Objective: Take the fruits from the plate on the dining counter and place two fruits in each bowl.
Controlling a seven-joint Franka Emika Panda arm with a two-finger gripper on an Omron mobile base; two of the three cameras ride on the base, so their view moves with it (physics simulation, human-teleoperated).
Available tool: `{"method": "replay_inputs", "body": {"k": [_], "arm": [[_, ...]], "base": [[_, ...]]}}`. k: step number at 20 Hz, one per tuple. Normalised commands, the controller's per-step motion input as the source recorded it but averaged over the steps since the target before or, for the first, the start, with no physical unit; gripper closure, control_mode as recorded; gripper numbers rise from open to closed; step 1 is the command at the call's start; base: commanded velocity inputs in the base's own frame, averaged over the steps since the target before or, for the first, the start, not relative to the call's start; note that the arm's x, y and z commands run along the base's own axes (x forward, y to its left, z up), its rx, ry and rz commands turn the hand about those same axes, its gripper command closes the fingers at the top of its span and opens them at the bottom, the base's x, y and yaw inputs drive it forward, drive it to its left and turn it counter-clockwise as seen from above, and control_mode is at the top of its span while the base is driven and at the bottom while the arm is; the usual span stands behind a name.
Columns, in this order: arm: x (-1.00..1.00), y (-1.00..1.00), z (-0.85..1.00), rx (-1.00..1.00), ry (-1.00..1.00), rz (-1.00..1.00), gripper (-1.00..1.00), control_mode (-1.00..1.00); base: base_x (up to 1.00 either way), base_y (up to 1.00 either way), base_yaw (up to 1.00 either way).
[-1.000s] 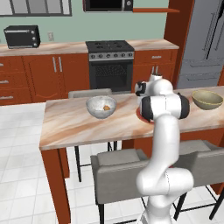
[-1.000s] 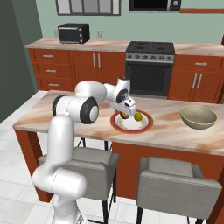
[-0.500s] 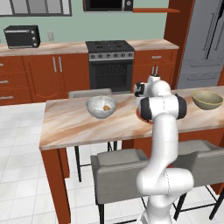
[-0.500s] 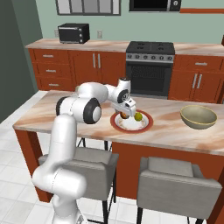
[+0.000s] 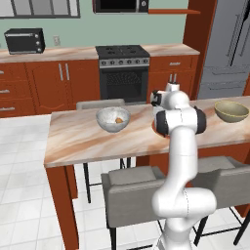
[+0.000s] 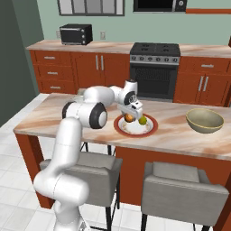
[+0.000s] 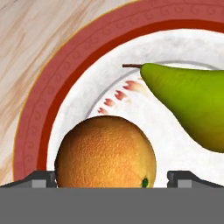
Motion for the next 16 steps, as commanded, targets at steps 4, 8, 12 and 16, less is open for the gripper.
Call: {"method": "replay_inputs", "body": {"k": [4, 8, 12, 16], "arm": [[0.10, -0.02, -0.10, 0.00, 0.00, -0.01, -1.00, -1.00], [0.00, 0.00, -0.36, 0.00, 0.03, -0.01, -1.00, -1.00], [0.00, 0.00, -0.35, 0.00, 0.03, -0.01, 1.00, -1.00], [0.00, 0.00, -0.07, 0.00, 0.01, 0.00, 1.00, -1.00]], "base": [[0.00, 0.00, 0.00], [0.00, 0.00, 0.00], [0.00, 0.00, 0.00], [0.00, 0.00, 0.00]]}}
